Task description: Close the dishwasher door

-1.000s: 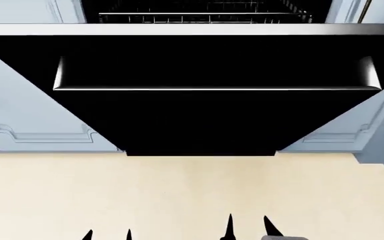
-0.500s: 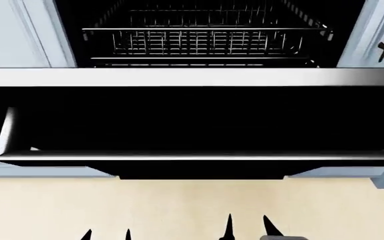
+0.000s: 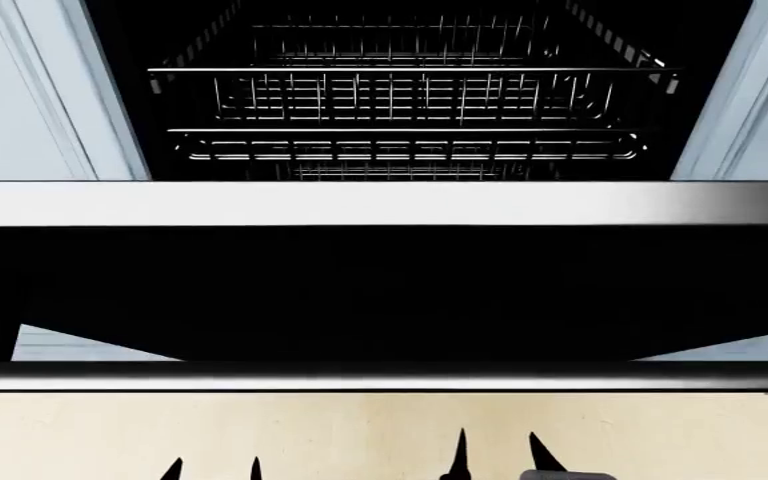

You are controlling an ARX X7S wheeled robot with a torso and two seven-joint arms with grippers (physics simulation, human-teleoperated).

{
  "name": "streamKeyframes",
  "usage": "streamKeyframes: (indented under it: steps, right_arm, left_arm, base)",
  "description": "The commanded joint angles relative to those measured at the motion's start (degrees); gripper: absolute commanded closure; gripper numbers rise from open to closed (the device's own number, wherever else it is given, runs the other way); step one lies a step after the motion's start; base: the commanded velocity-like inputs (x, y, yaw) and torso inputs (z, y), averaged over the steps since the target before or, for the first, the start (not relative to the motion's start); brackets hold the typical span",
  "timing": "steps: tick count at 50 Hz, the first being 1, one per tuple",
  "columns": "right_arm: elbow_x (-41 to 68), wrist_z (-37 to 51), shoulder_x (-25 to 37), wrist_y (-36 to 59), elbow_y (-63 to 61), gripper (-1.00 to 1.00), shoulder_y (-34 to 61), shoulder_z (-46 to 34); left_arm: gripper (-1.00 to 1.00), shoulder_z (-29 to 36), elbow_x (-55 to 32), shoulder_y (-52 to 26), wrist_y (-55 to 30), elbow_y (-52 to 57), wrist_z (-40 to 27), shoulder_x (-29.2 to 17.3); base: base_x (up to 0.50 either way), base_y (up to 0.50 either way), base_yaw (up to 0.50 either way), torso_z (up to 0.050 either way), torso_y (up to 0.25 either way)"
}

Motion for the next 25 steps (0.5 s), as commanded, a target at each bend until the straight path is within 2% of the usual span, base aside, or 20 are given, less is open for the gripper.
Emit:
streamKeyframes:
  steps: [1,15,25]
  right_arm:
    - [0.9,1.2,0.1,2.0,-0.7,-1.0,-0.1,0.1]
    - [1.6,4.6,0.4,6.9,-2.5,-1.0,-0.1,0.3]
    - [-0.5,6.3,0.9,8.0,-2.9,-1.0,0.1,-0.4]
  left_arm:
    - [-1.0,0.0,1.5,0.0,0.2,-0.1,-1.6,-0.1]
    - [-1.0,-0.2,2.1,0.2,-0.6,0.4,-3.3,-0.2]
    - [-1.0,-0.8,1.8,-0.5,4.4,-2.2,-2.8,0.6]
  base:
    - [0.0,0.0,0.0,0.0,0.0]
    - [0.0,0.0,0.0,0.0,0.0]
    - [0.0,0.0,0.0,0.0,0.0]
